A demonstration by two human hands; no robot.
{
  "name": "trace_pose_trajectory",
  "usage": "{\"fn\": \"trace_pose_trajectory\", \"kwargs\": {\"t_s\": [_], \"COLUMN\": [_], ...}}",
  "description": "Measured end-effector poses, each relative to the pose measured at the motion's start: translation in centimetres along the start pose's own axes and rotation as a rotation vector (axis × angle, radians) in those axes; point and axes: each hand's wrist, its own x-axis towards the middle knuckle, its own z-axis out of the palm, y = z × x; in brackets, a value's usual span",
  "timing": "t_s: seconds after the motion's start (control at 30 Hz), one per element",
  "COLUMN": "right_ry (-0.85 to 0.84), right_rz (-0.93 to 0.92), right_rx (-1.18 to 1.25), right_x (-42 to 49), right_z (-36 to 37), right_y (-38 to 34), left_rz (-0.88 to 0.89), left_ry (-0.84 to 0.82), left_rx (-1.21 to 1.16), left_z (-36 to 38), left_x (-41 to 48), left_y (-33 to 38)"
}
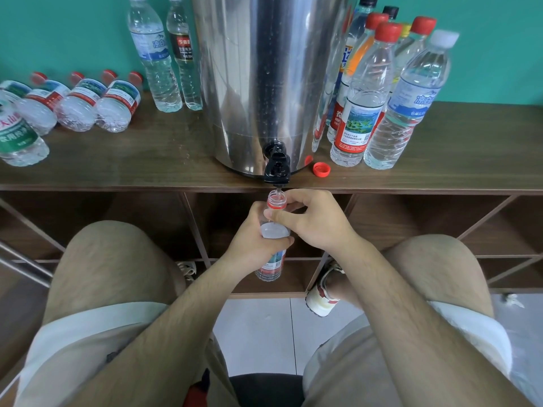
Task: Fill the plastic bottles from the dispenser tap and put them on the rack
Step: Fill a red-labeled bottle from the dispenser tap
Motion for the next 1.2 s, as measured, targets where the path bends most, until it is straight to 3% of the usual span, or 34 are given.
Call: {"fn": "trace_pose_trajectory", "kwargs": {"t_s": [1.2], "right_ry": [-0.008], "right_rz": [0.010], "right_rx": [-0.015], "right_x": [-0.01], "right_z": [-0.02], "right_y": [0.28], "left_rz": [-0.008], "left_ry": [0.000], "left_rx": [0.013], "left_z": [-0.02], "left_x": [-0.50], "left_y": [0.67]}}
